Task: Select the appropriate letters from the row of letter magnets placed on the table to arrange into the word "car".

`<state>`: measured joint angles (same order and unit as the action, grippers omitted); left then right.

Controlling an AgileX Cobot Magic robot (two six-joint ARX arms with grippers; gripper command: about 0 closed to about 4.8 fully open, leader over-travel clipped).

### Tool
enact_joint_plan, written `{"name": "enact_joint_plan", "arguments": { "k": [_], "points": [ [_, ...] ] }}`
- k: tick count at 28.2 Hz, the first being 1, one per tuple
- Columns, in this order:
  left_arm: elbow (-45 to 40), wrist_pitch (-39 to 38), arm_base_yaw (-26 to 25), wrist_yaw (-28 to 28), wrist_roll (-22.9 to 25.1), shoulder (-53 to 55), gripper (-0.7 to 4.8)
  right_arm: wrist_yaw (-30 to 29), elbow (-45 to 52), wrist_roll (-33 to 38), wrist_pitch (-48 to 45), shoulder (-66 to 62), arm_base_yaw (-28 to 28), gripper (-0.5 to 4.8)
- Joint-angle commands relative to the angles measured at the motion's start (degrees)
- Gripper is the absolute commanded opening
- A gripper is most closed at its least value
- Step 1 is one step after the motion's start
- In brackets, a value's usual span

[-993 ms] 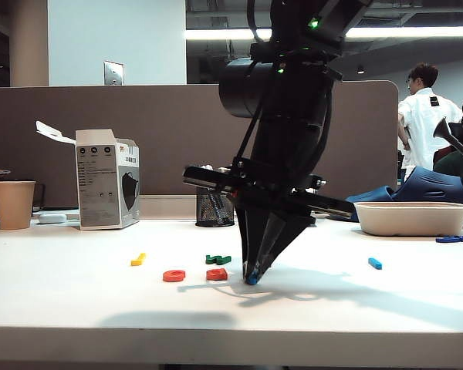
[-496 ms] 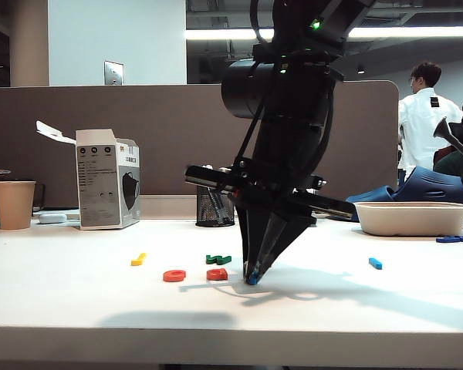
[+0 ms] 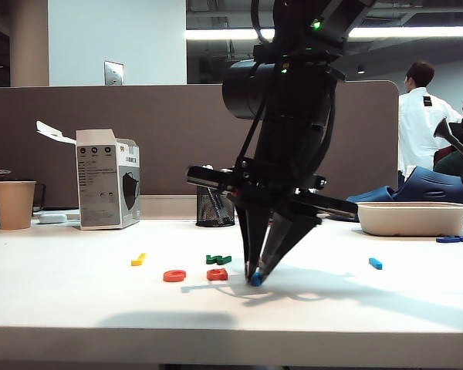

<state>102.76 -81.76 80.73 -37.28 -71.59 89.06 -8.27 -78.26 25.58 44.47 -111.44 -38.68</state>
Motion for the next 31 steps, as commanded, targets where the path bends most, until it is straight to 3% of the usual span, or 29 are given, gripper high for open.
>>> {"name": "enact_joint_plan", "arguments": {
  "k": [1,31],
  "points": [
    [0.11,-0.42,-0.02,-0.42,0.22,-0.09,-0.05,0.83,0.59,-0.17,2.27,-0.31,0.07,0.63],
    [0.11,-0.42,-0.02,-0.44,0.22,-0.11,-0.05,0.63,0.55,0.15,-2.45,-0.17,2.36,0.63]
  ]
}}
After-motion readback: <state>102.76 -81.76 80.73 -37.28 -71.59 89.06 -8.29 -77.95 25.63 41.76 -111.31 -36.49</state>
